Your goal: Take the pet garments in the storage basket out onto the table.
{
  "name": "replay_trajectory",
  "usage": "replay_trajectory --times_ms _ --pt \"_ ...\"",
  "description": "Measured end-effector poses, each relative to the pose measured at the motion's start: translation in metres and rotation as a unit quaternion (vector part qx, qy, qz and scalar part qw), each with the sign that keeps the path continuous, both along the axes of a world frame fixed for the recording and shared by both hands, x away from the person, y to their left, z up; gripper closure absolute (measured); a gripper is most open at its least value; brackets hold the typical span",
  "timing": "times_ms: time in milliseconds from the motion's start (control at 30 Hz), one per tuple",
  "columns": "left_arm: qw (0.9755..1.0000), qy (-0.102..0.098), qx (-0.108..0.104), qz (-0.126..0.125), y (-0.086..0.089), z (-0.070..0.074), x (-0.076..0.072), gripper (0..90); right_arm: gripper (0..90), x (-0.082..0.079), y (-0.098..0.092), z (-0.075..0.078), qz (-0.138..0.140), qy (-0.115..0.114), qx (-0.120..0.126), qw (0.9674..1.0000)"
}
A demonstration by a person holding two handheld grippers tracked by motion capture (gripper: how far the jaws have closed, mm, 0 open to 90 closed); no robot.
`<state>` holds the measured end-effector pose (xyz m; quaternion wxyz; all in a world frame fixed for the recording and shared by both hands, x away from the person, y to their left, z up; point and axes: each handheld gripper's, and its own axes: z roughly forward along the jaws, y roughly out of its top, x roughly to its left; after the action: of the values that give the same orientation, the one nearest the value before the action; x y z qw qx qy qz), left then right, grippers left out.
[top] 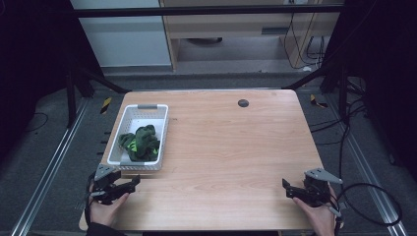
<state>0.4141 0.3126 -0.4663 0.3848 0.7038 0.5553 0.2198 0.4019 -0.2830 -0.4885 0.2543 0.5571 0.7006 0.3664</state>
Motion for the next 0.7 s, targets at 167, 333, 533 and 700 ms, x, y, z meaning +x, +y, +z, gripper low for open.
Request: replay_trajectory --times_ms 167,333,533,700 --pt "0.9999 -0.016 0.0 -0.002 0.0 0.007 -0.005 19.8 11.4 -0.003 0.007 0.0 0.016 -0.004 -0.009 0.9998" --pt "0.9997 -0.025 -0.004 0.003 0.002 0.012 -0.006 19.4 11.3 -0.005 0.011 0.001 0.023 -0.01 -0.013 0.9996" --pt "0.9993 -0.034 -0.014 0.005 0.002 0.019 -0.007 19.3 11.0 -0.007 0.014 0.001 0.032 -0.013 -0.011 0.9993" --pt "0.999 -0.042 -0.018 0.0 0.002 0.024 -0.007 19.1 10.4 -0.008 0.016 0.002 0.032 -0.018 -0.013 0.9993"
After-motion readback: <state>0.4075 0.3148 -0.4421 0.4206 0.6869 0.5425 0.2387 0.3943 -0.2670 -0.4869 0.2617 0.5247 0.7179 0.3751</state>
